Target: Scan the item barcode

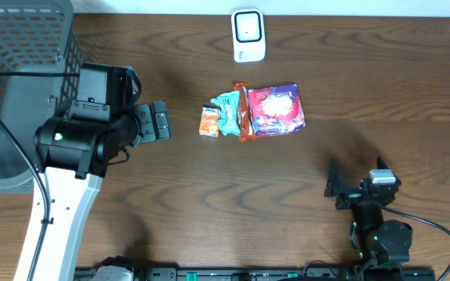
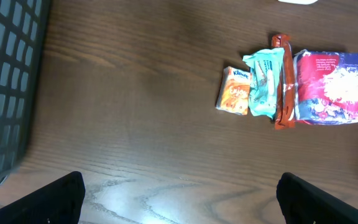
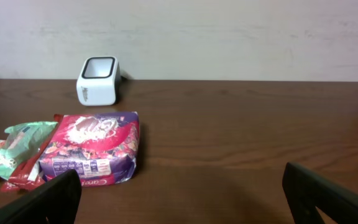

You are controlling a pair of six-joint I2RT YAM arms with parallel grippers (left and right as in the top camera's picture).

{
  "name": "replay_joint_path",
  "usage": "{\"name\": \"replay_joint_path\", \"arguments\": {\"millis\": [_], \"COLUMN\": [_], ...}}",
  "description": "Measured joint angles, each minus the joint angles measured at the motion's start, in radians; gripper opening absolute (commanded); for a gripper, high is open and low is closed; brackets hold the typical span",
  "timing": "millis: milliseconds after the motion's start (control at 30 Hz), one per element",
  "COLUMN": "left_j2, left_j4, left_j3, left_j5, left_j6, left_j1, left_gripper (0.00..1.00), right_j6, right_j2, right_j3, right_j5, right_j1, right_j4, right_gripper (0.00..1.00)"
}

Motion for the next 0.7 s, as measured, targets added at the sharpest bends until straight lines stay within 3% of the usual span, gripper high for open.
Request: {"name": "replay_joint_path", "arguments": {"millis": [400,700], "left_j2": [0.0,0.0], "left_j4": [0.0,0.0], "left_j3": [0.0,0.0], "left_j5": [0.0,0.0], "left_j6": [0.0,0.0], "left_j1": [0.0,0.0], "left_gripper": [0.98,0.98], "right_j6": [0.011,0.378], "right_j2": [0.0,0.0], "right_j3": [0.0,0.0], "right_j5": [-0.013,-0.396], "right_j1": [0.0,0.0], "right_j4": [0.003,0.039], "right_gripper": [0.99,0.99]}}
